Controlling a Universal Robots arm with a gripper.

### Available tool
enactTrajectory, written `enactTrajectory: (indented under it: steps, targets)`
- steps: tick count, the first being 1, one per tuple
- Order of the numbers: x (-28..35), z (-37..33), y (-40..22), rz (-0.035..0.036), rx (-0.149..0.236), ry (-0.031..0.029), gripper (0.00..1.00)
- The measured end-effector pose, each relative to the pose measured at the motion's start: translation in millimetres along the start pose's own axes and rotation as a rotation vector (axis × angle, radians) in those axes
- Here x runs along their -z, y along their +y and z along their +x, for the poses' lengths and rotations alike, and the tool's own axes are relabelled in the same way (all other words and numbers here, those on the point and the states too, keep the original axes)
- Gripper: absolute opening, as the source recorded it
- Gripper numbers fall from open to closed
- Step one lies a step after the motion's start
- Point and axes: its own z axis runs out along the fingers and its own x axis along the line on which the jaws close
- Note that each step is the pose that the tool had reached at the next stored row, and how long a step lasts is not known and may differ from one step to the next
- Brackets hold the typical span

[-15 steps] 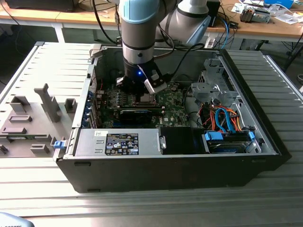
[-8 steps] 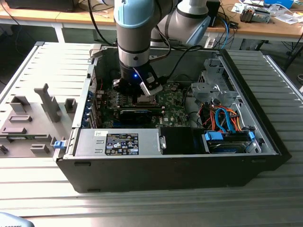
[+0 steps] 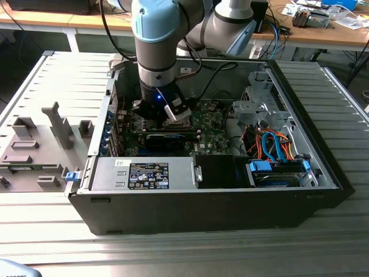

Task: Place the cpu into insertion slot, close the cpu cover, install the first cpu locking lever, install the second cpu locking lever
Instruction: 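Install the second cpu locking lever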

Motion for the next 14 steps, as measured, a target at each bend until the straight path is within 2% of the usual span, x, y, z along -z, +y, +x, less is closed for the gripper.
enactTrajectory:
  steps: [2,9,13,14]
  targets:
    - [-1.5,0.1,-0.3,-0.0047,0.0,-0.0004,0.11]
    - [-5.4,0.2,-1.0,-0.0333,0.003,-0.0025,0.11]
    - [-7.0,0.2,-1.2,-0.0579,0.005,-0.0048,0.11]
    - [-7.9,0.2,-1.2,-0.0663,0.005,-0.006,0.11]
